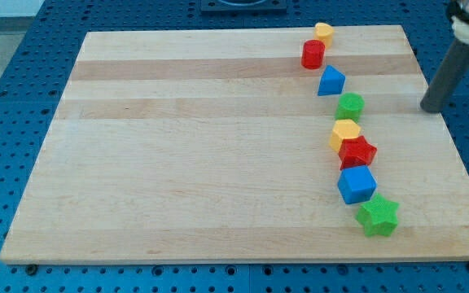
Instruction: Point your arm at yellow heart
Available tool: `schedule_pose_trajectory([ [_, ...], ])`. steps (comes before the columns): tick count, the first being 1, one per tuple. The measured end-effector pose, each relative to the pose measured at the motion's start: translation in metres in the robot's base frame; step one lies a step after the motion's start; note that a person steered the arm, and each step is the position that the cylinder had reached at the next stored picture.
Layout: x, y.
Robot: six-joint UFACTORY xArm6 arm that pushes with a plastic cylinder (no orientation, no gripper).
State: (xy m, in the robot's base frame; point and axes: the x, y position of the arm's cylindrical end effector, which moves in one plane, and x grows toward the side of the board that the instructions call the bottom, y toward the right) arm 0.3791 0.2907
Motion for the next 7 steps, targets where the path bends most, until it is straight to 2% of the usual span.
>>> schedule_pose_trajectory([
  [3, -0.178, 0.008],
  [6, -0.187, -0.002],
  [7, -0.188, -0.034],
])
